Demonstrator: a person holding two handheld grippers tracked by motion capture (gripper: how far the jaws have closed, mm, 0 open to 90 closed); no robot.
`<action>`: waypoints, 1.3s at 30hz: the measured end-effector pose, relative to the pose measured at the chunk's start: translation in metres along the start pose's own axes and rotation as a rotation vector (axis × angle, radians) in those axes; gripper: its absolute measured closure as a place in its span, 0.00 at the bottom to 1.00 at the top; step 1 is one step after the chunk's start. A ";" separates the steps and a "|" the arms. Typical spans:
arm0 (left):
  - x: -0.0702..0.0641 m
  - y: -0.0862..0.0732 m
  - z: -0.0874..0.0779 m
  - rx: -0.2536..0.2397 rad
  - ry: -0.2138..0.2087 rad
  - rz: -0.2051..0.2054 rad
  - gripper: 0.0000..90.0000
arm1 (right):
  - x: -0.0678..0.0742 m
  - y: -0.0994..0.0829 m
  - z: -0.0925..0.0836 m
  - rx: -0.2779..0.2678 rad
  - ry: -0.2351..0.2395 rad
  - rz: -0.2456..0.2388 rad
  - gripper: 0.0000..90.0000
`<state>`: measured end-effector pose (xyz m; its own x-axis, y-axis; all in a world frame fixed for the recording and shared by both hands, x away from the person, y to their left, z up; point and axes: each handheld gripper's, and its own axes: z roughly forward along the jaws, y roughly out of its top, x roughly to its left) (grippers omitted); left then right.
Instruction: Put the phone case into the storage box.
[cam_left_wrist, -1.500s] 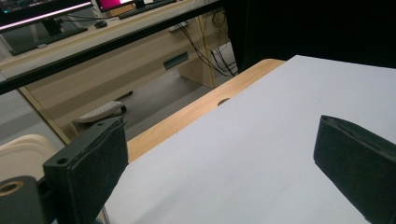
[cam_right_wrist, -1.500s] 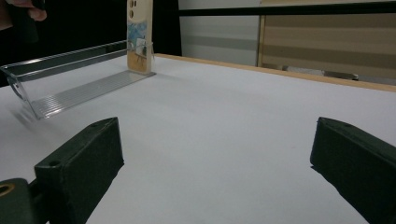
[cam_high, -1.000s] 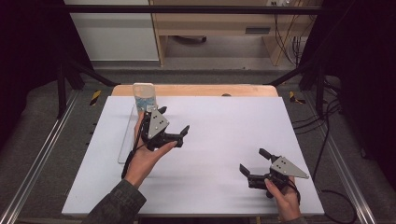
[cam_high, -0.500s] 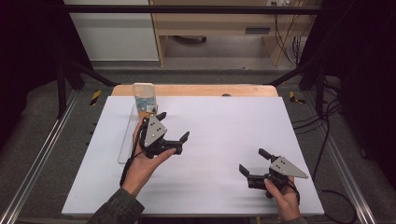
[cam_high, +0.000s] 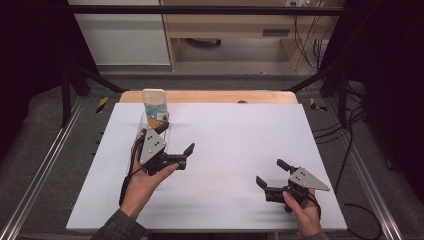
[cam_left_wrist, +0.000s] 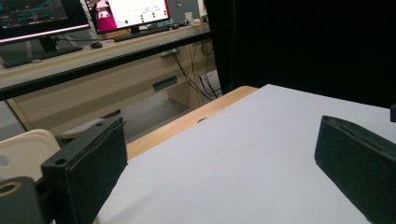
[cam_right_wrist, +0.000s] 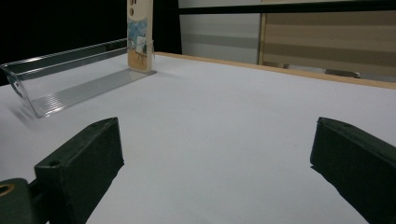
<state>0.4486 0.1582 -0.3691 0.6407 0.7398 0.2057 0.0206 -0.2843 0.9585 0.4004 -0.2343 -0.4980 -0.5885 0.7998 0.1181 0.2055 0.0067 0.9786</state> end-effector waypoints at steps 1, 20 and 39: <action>0.001 0.000 -0.001 -0.003 0.000 0.000 0.02 | 0.000 0.000 0.000 0.000 0.000 0.000 0.03; 0.017 -0.003 -0.030 -0.051 0.041 -0.029 0.02 | -0.001 0.000 0.000 -0.005 -0.003 0.002 0.03; 0.039 -0.018 -0.061 -0.102 0.106 -0.056 0.02 | -0.001 0.001 -0.001 -0.009 -0.003 0.004 0.03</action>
<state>0.4263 0.2299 -0.3656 0.5559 0.8145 0.1659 -0.0280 -0.1812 0.9831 0.4003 -0.2353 -0.4970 -0.5852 0.8017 0.1218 0.2013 -0.0019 0.9795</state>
